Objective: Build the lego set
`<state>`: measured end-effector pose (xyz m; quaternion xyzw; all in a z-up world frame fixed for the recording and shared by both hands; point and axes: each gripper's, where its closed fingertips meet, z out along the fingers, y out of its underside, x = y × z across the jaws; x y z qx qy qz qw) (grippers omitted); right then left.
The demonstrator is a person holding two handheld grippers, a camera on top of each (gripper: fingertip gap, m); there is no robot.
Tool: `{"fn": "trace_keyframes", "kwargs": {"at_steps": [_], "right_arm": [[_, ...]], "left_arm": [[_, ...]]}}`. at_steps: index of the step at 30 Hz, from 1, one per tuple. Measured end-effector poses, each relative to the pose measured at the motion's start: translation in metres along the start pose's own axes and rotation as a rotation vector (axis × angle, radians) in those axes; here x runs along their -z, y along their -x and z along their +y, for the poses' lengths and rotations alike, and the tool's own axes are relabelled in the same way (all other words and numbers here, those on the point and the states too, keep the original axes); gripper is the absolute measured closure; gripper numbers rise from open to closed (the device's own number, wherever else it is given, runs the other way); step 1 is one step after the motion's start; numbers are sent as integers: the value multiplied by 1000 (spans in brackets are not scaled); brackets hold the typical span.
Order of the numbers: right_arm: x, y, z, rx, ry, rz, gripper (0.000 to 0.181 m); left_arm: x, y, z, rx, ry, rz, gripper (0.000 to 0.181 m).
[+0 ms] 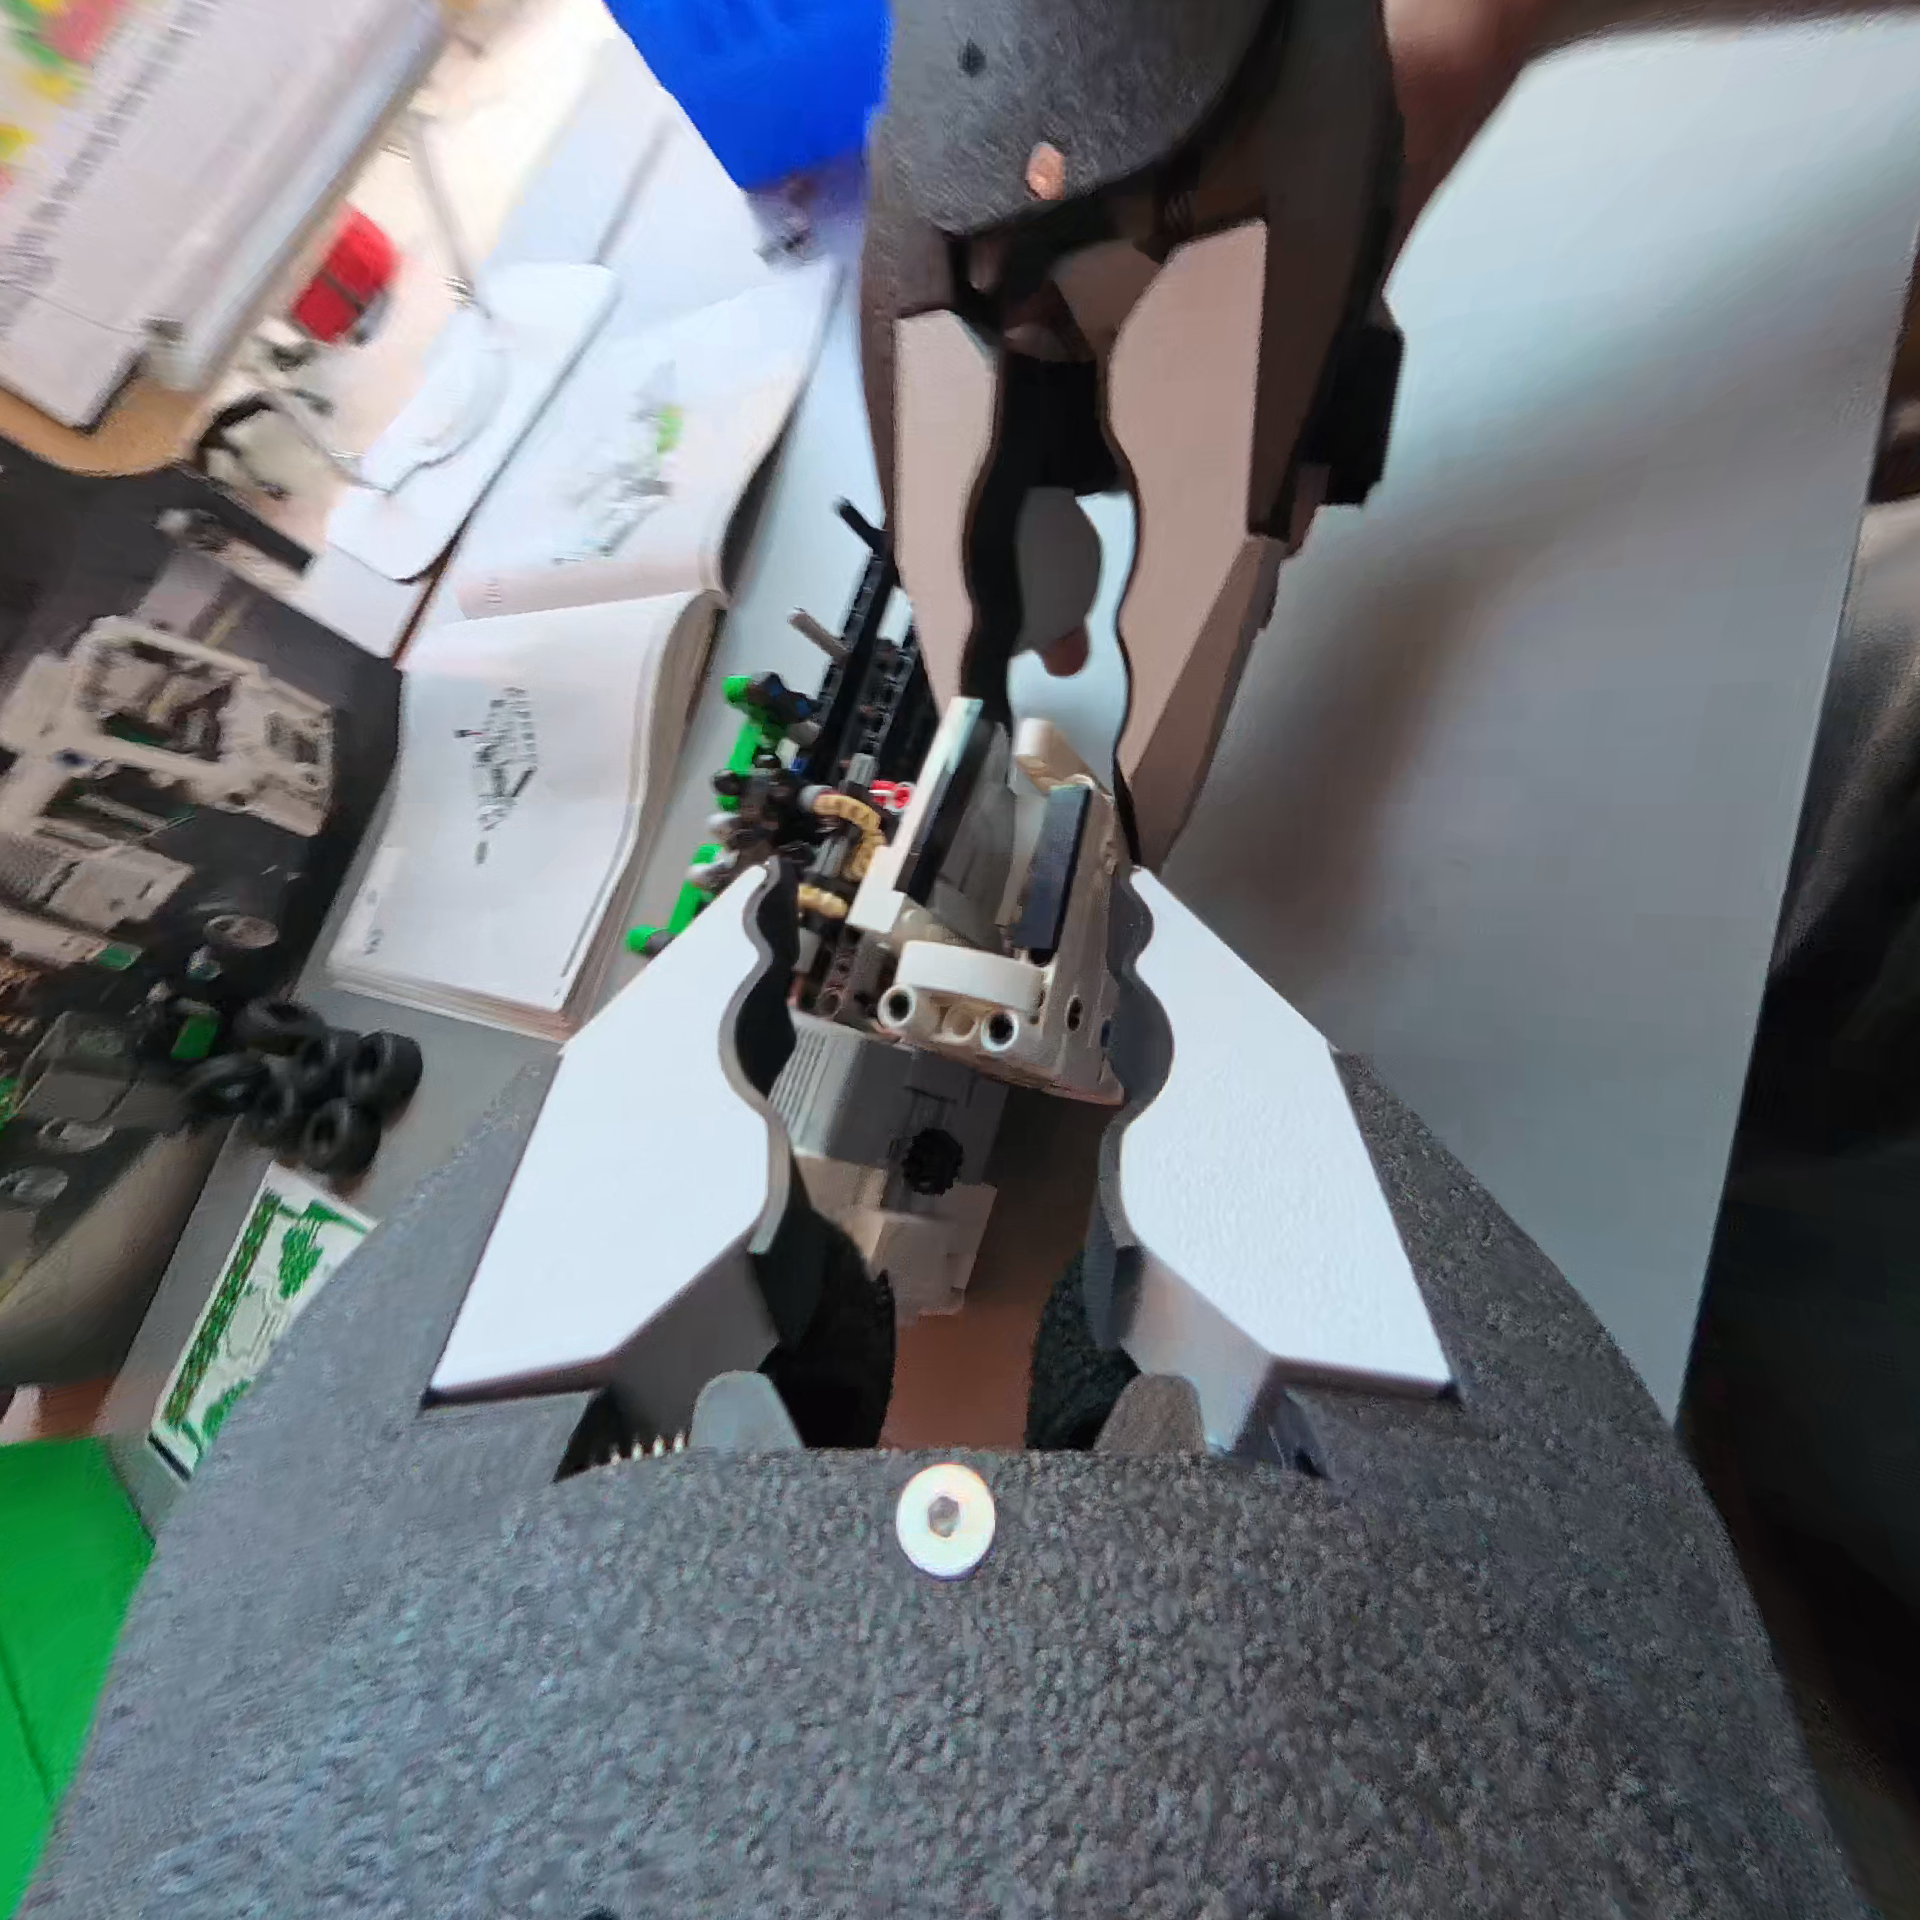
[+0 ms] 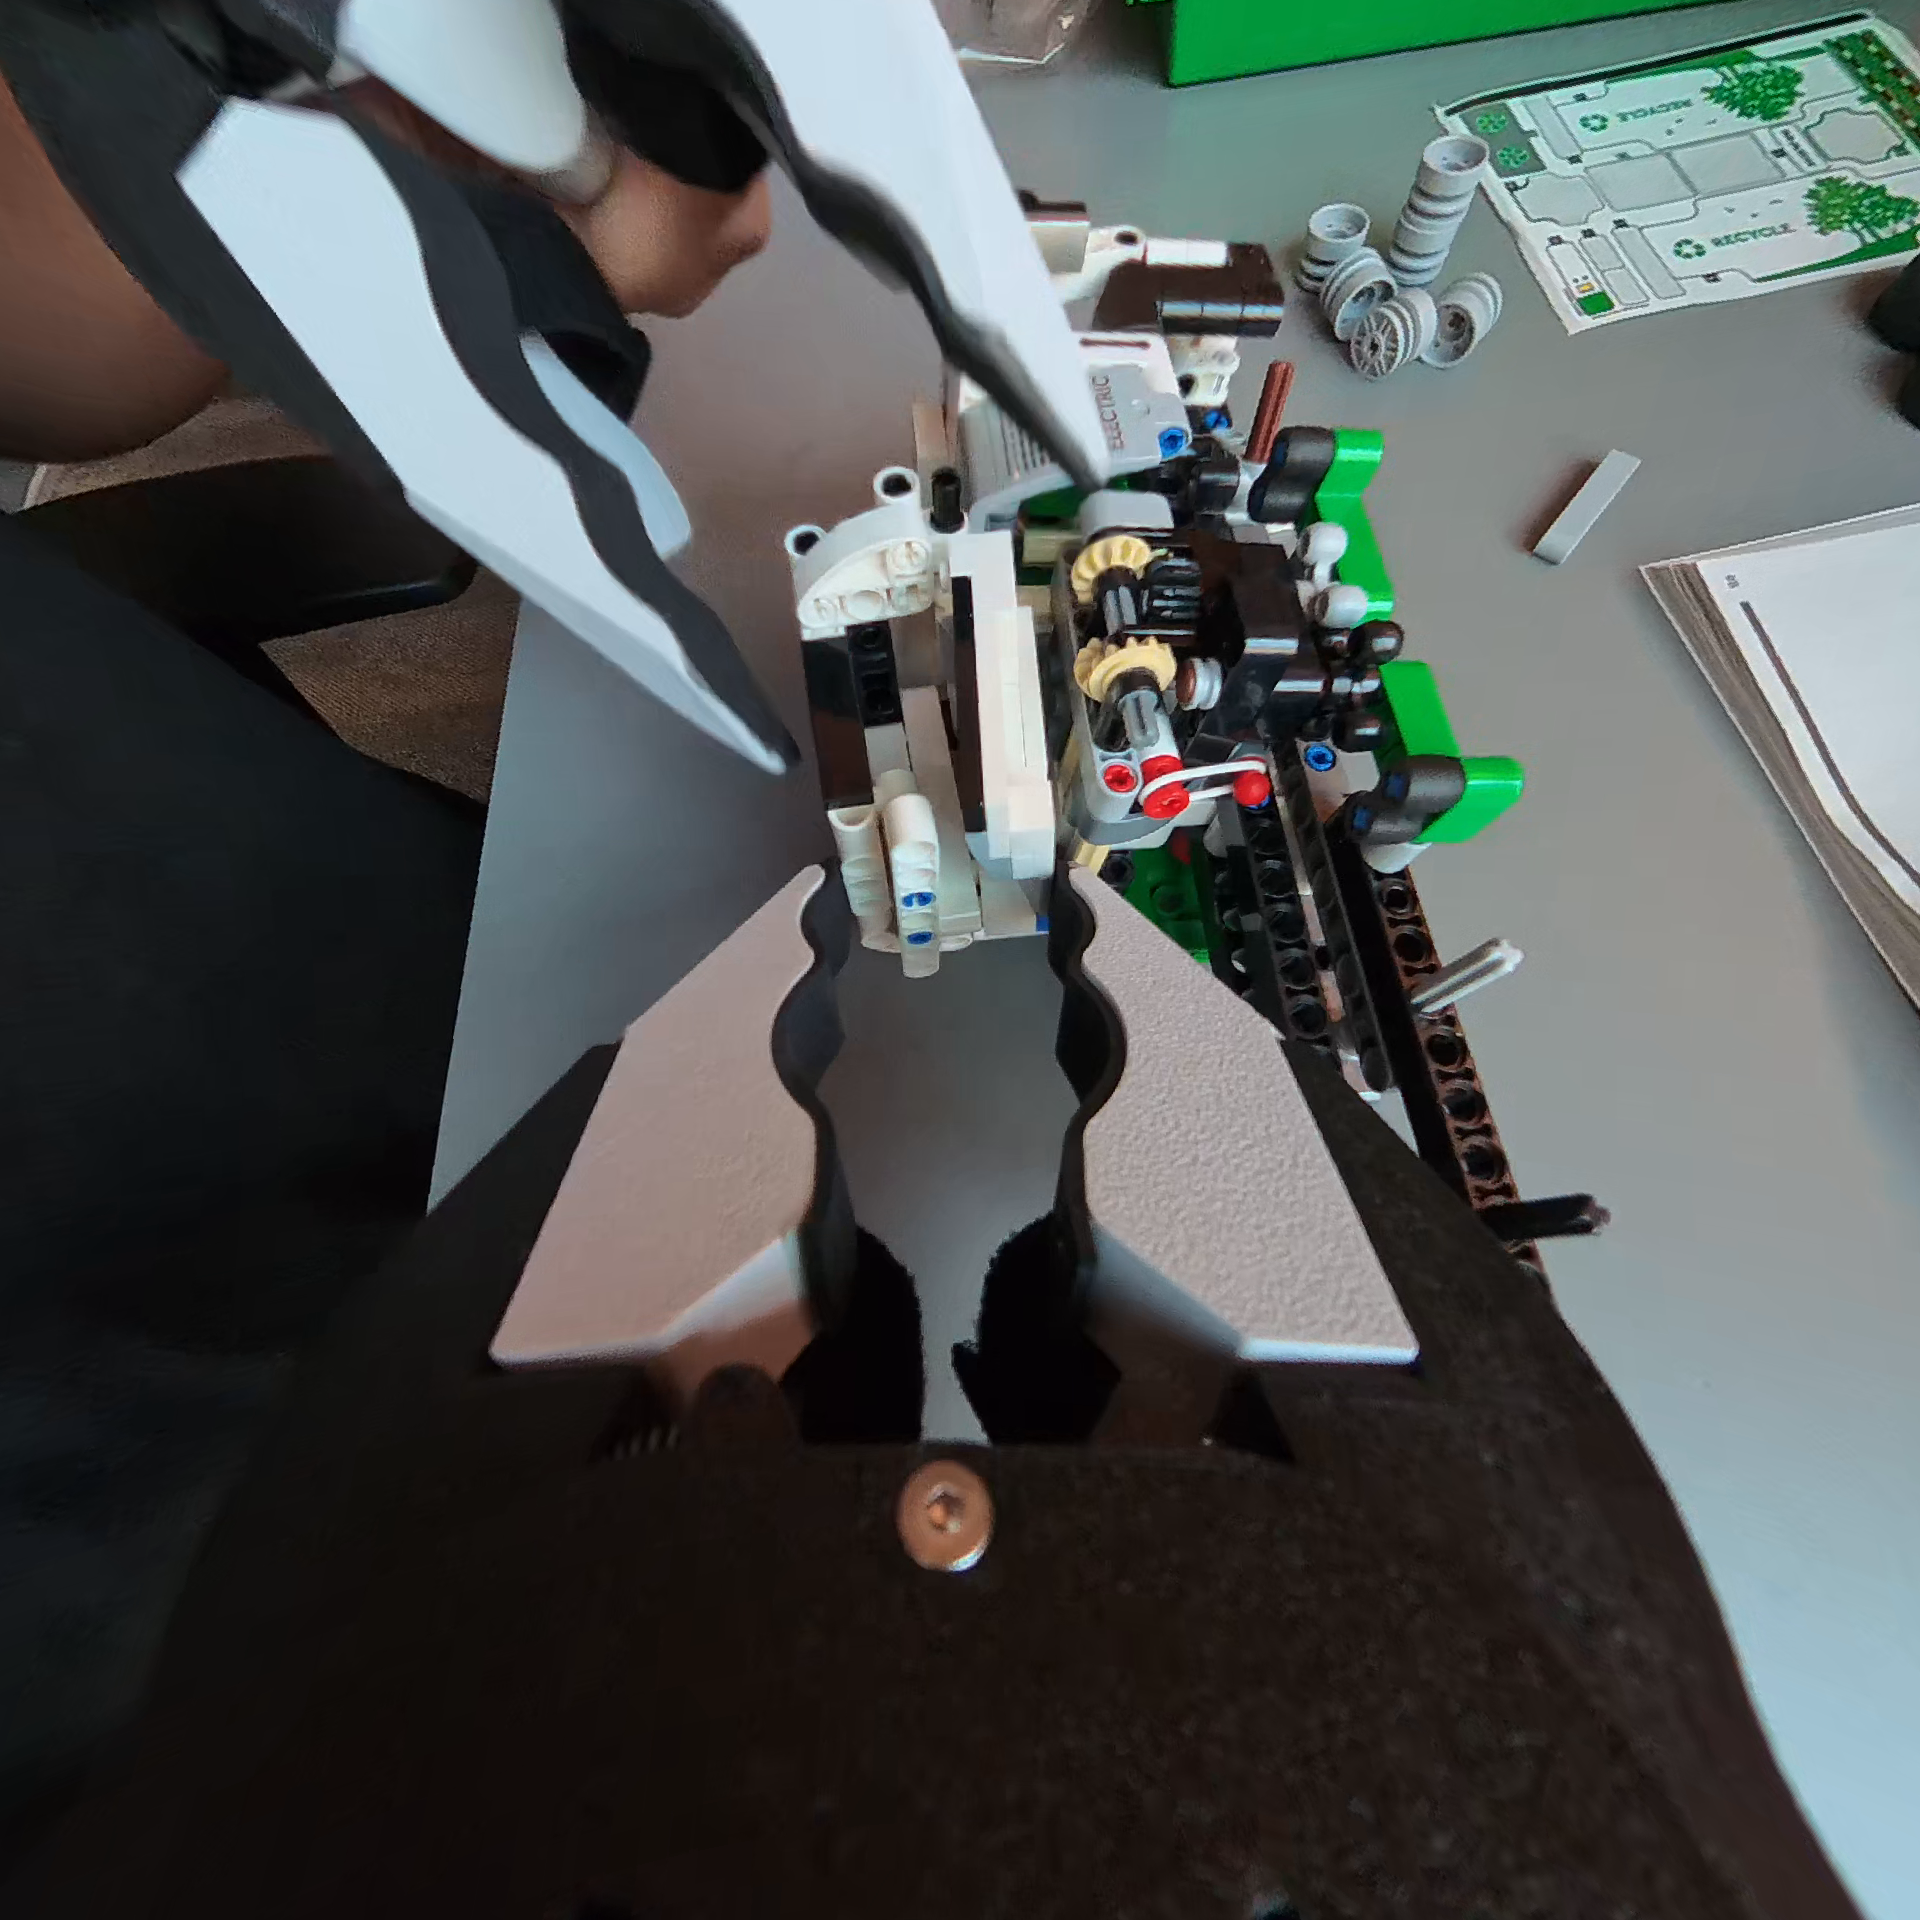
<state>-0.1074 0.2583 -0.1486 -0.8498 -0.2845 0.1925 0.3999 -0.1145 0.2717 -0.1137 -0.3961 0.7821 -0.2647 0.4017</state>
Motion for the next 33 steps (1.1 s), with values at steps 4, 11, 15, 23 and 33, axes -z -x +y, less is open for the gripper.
{"fn": "trace_keyframes", "kwargs": {"at_steps": [4, 11, 15, 23, 33], "right_arm": [[0, 3, -1, 26, 11, -34, 144], [-2, 3, -4, 13, -10, -43, 143], [-2, 3, -3, 7, -30, -18, 140], [9, -4, 0, -1, -82, 135, 136], [5, 13, -2, -207, -209, 492, 112]], "left_arm": [[30, -1, 0, 270, -120, -49, 126], [15, -23, 43, 448, 44, -101, 142], [8, -27, 46, 451, 41, -59, 152], [14, -25, 58, 417, 68, -88, 145], [47, 46, 68, 548, -222, 13, 96]]}}
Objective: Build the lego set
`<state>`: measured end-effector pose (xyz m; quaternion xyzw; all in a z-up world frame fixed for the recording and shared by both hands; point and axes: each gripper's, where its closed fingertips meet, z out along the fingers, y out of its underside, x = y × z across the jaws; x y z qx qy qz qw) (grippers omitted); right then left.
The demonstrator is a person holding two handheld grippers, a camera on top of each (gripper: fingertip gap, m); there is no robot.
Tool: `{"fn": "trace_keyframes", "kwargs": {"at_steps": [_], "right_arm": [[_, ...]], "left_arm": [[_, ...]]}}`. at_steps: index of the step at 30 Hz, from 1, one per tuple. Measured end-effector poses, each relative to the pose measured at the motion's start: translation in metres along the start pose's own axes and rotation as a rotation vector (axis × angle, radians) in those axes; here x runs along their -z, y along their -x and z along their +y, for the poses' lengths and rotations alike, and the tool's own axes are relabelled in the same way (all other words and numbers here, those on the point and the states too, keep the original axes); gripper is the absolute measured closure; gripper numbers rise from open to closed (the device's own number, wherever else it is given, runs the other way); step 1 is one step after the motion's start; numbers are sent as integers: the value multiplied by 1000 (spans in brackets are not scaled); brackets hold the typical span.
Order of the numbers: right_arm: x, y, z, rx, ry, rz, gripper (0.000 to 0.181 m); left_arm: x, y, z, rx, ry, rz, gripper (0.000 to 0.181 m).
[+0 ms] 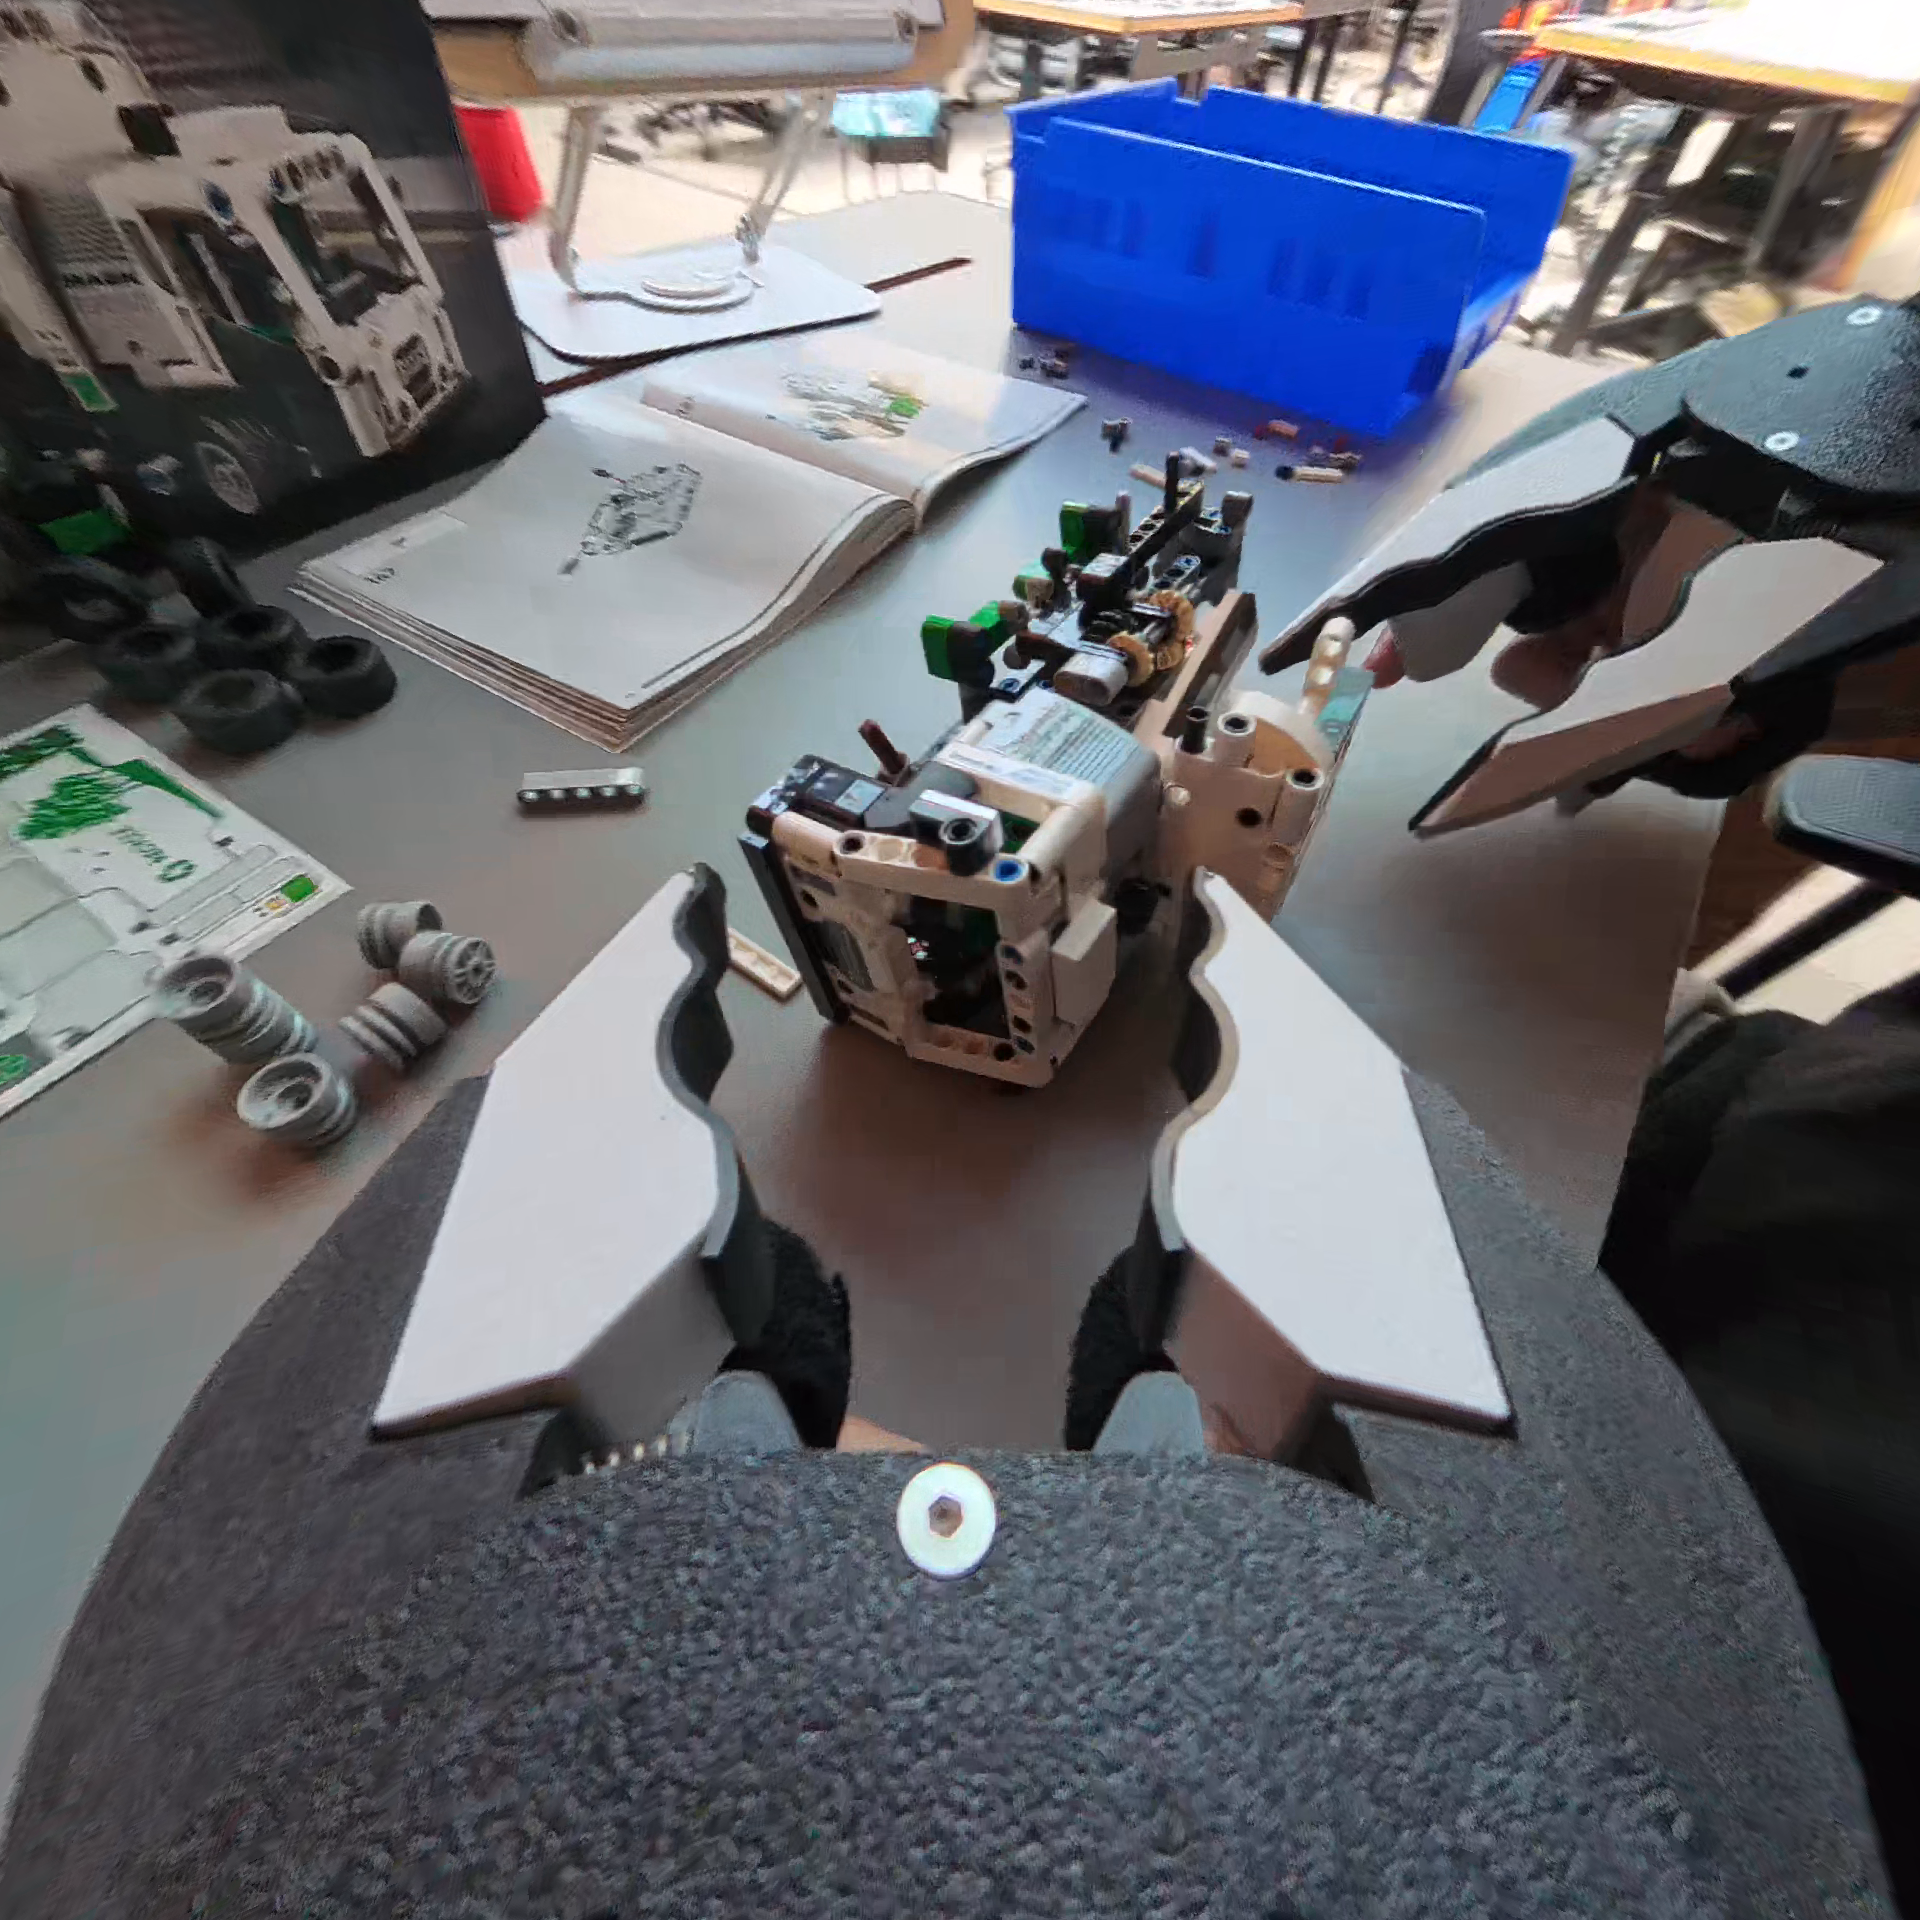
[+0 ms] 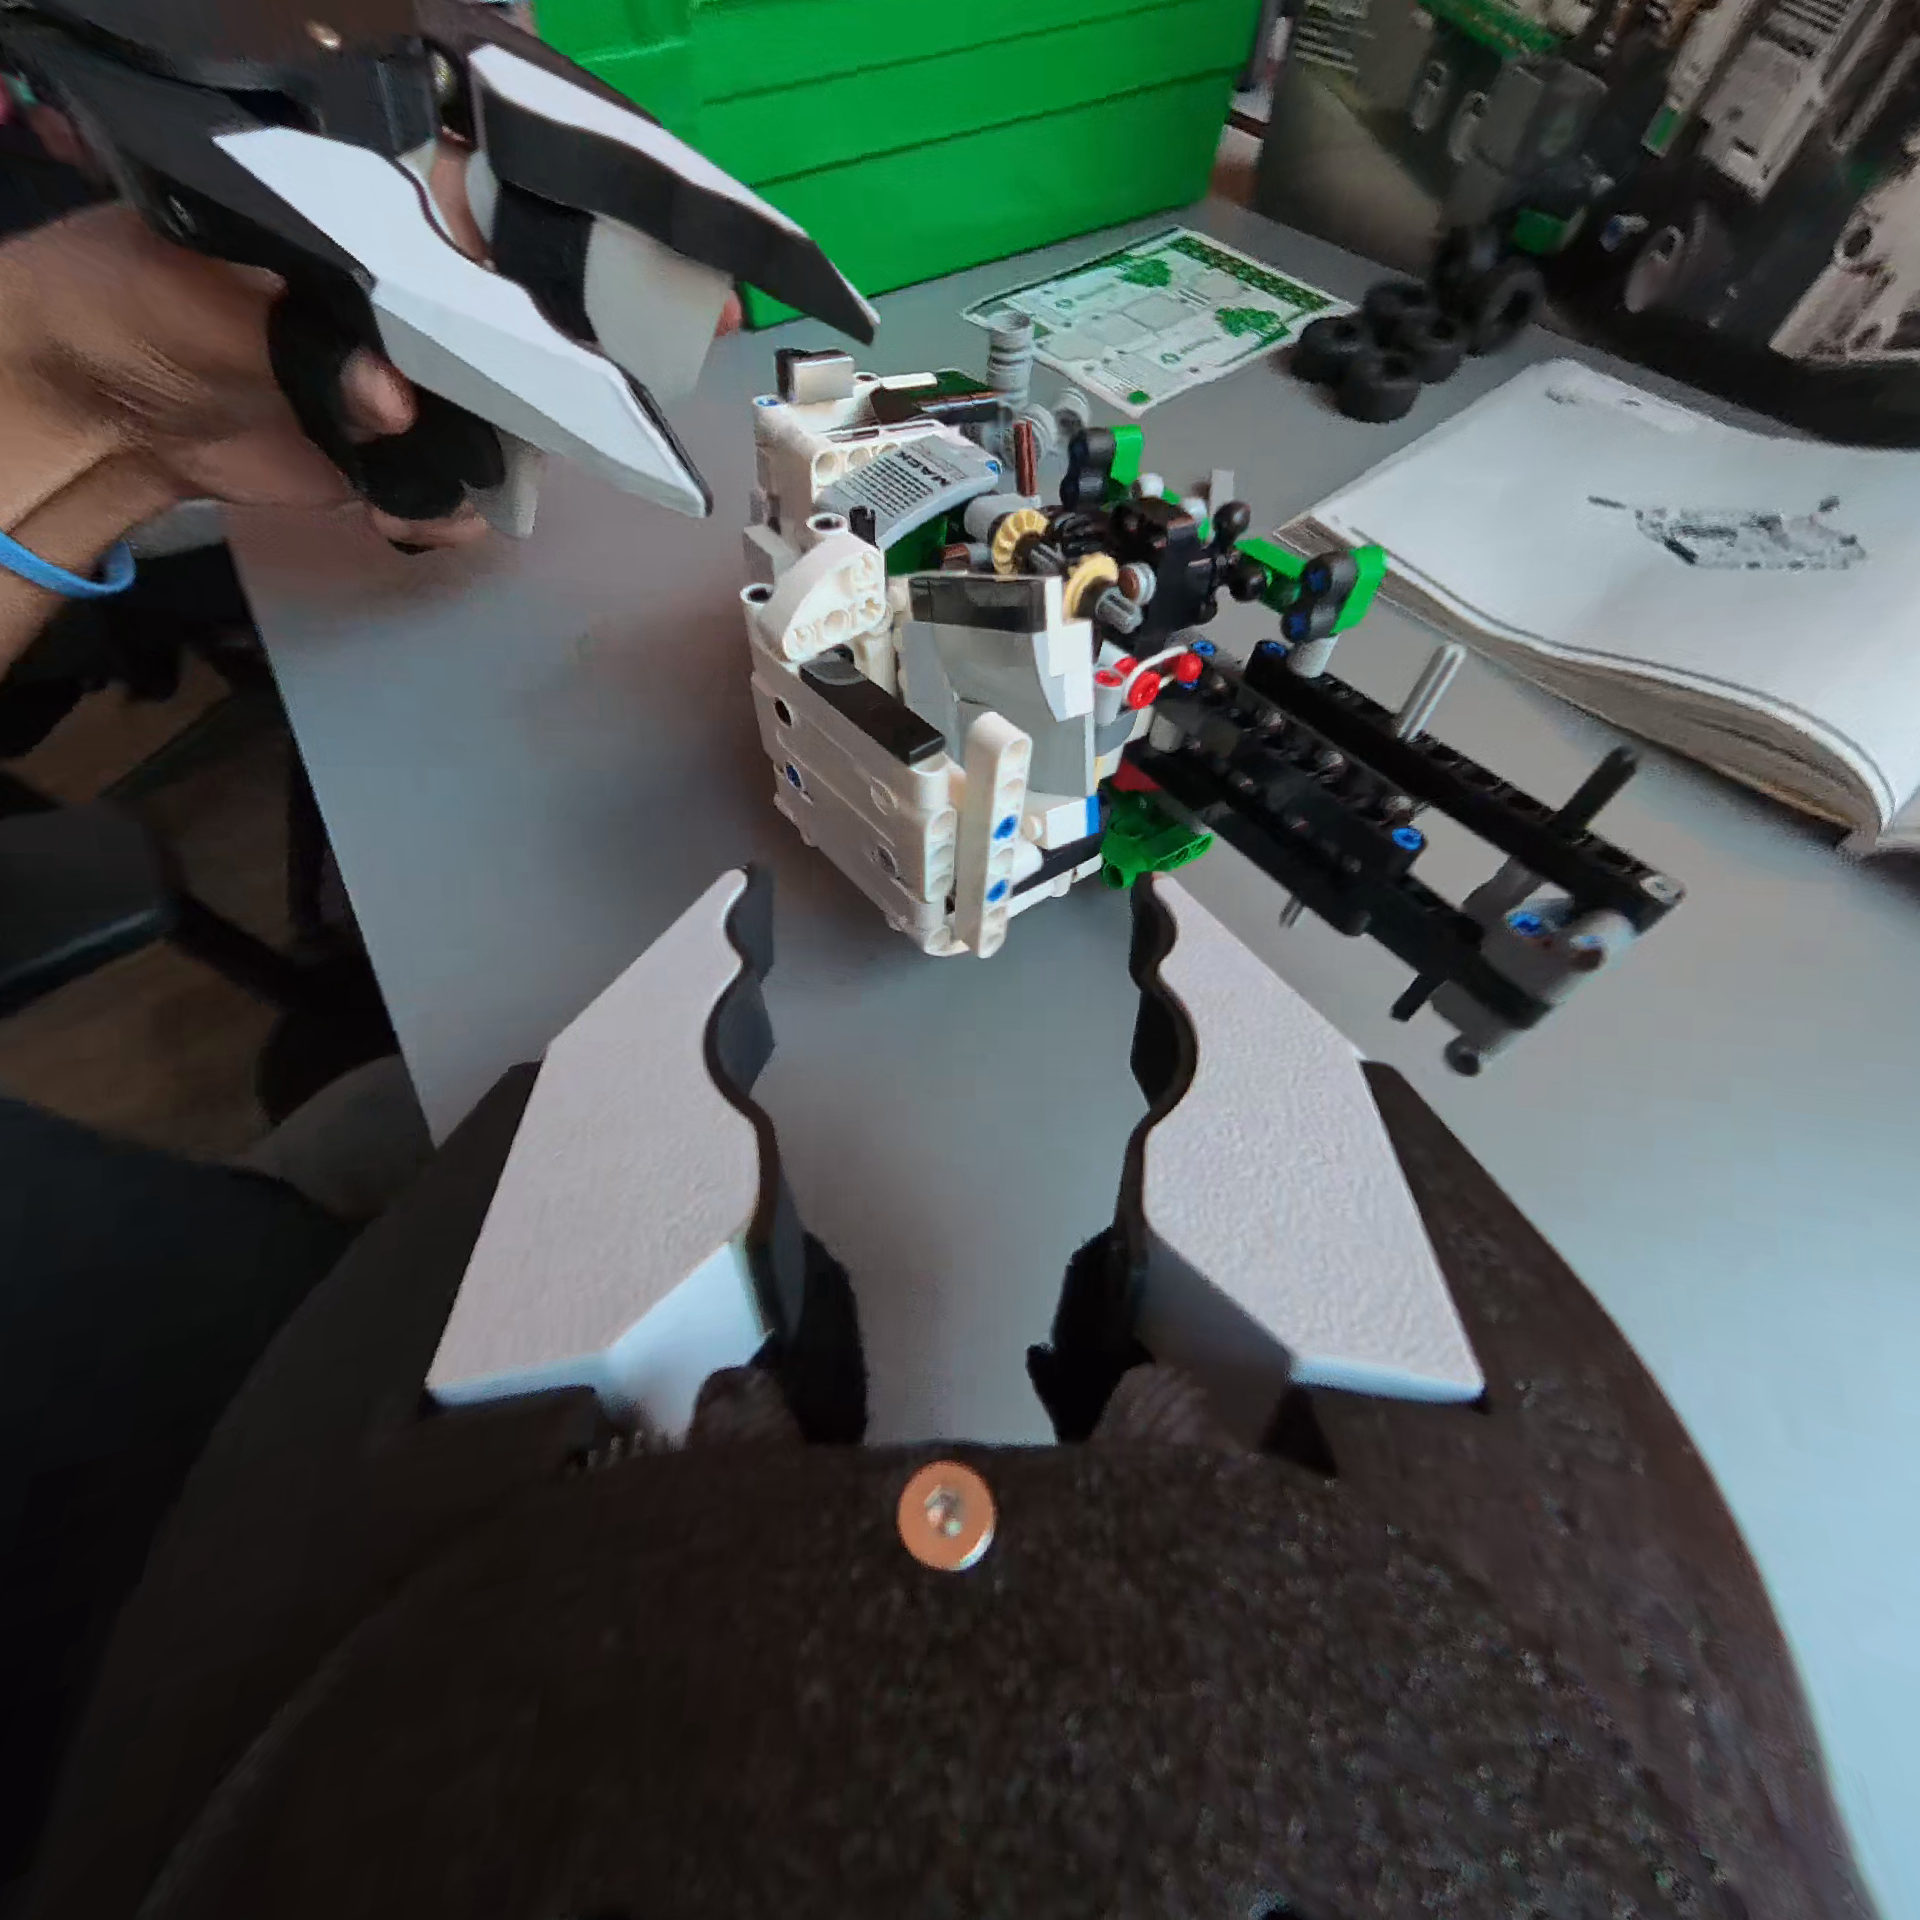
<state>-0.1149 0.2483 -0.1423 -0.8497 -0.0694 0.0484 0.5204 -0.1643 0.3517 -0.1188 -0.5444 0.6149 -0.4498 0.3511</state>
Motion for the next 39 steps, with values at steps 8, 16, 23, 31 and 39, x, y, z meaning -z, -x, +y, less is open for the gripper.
{"fn": "trace_keyframes", "kwargs": {"at_steps": [8, 16, 23, 31, 39], "right_arm": [[-28, -2, -6, -127, -28, 285, 102], [-12, -26, 2, -109, -15, 388, 105], [7, -39, 8, -53, 82, 251, 105], [25, -68, -4, -36, 513, -9, 106], [5, -73, -6, -117, 899, -121, 105]], "left_arm": [[-42, -5, 11, -45, 138, 211, 88], [-48, -29, 9, 82, 140, 23, 100], [-42, -43, -6, 29, 86, -70, 93], [-54, -75, -14, -189, 93, 13, 93], [-92, -81, -11, -240, 77, -182, 68]]}}
